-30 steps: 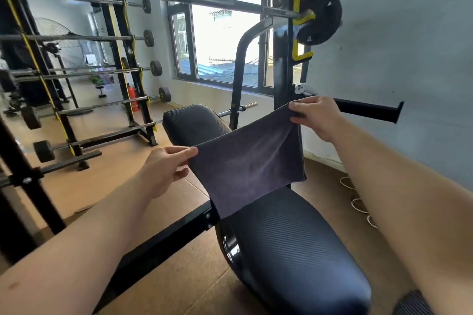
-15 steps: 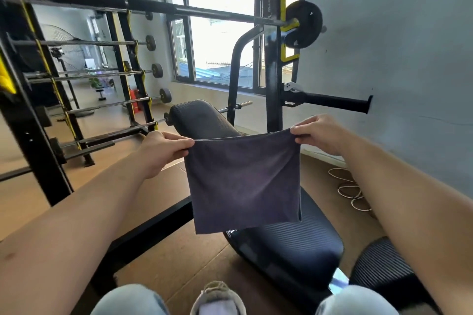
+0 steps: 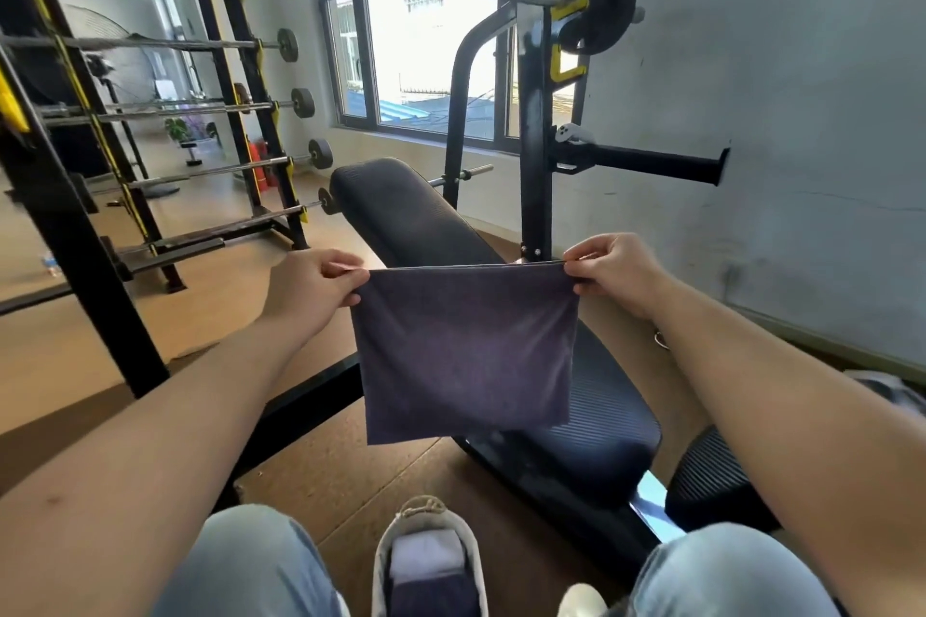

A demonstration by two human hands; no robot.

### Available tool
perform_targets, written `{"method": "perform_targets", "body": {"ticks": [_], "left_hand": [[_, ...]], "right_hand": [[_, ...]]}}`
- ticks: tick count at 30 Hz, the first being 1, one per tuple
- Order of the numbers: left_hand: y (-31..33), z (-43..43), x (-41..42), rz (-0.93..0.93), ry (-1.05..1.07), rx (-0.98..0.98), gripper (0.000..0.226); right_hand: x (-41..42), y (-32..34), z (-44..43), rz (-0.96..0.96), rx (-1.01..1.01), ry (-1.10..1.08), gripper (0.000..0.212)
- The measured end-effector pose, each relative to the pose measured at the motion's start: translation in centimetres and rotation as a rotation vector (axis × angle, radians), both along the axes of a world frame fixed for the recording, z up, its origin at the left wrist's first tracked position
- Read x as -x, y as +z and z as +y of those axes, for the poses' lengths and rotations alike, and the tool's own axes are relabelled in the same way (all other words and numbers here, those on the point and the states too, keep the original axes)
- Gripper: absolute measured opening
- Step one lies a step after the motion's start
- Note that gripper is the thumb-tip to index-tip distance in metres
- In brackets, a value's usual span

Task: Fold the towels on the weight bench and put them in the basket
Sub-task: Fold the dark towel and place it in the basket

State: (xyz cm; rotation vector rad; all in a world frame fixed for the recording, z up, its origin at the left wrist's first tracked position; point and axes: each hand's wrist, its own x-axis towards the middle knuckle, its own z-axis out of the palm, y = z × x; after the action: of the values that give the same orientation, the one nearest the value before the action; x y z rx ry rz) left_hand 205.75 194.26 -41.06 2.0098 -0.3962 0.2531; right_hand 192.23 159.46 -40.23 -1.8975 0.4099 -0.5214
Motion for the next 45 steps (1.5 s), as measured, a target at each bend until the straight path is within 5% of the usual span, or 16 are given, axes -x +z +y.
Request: {"method": "perform_targets", "body": {"ticks": [5, 8, 12, 21, 28, 35, 45], "left_hand": [[-2.3, -0.4, -0.4, -0.132, 0.068, -0.255, 0.025], [-4.0, -0.8, -1.2, 0.045, 0.091, -0.315, 0.018], [-7.0, -1.3, -1.7, 0.413, 0.166, -0.038, 0.023], [-12.0, -1.6, -1.0, 0.818, 0.340, 0.499, 0.026], [-16.1, -3.6, 0.8, 0.690, 0.265, 0.333, 0.005], [-18.3, -5.9, 3.2, 0.505, 0.062, 0.100, 0.003], [-19.4, -7.0, 1.9, 0.750, 0.018, 0.343, 0.012]], "right_hand": [[-1.2, -2.1, 0.4, 0.161, 0.224, -0.079, 0.013], [-2.2, -3.9, 0.9, 0.235, 0.168, -0.079, 0.004], [-3.6, -7.4, 1.4, 0.332, 0.146, -0.028, 0.010], [-4.6, -12.9, 3.7, 0.371, -0.002, -0.033, 0.019], [-5.1, -17.0, 8.2, 0.244, -0.293, -0.069, 0.012], [-5.9, -19.6, 12.1, 0.222, -0.195, 0.041, 0.007], [-7.5, -20.2, 13.8, 0.209, -0.015, 0.222, 0.018]]}}
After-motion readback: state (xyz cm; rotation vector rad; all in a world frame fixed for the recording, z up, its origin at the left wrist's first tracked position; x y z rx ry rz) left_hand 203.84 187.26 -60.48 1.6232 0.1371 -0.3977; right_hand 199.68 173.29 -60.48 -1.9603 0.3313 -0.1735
